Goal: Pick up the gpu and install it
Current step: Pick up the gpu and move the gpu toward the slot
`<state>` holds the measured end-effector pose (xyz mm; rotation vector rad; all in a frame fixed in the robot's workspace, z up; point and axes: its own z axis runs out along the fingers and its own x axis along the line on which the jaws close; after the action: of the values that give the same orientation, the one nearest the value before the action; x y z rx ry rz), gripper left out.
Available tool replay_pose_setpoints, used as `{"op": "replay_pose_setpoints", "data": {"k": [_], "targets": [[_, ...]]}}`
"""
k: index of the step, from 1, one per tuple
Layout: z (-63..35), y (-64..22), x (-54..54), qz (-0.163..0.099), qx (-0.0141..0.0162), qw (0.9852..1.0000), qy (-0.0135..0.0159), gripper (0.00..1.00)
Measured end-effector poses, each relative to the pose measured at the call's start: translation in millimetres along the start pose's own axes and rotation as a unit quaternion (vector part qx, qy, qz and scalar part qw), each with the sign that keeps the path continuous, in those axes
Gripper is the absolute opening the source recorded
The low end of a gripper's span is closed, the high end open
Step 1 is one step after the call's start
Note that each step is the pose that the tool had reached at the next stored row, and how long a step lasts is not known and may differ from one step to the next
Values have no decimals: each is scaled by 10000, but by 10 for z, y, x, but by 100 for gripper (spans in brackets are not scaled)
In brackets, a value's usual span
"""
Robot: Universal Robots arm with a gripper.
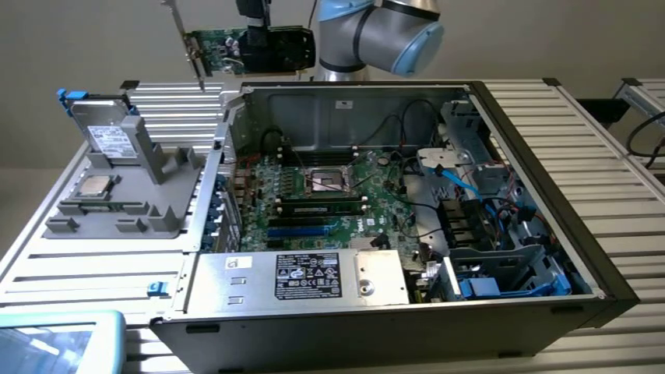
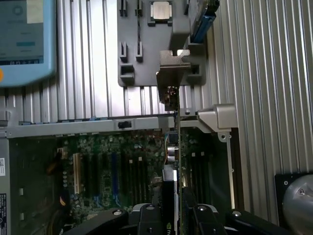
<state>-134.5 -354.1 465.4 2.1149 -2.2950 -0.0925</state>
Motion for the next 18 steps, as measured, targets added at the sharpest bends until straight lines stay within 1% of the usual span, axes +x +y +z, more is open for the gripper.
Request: {"op": "replay_pose_setpoints", "data": {"k": [8,11,13,18], "targets": [[-20,-363,-30,-12,0,10000,0,28],[-26,-484,-40,-17,0,10000,0,28],[-29,-518,-43,-19,-1,10000,2,28],[-28,-521,-43,-18,0,10000,1,28]]}}
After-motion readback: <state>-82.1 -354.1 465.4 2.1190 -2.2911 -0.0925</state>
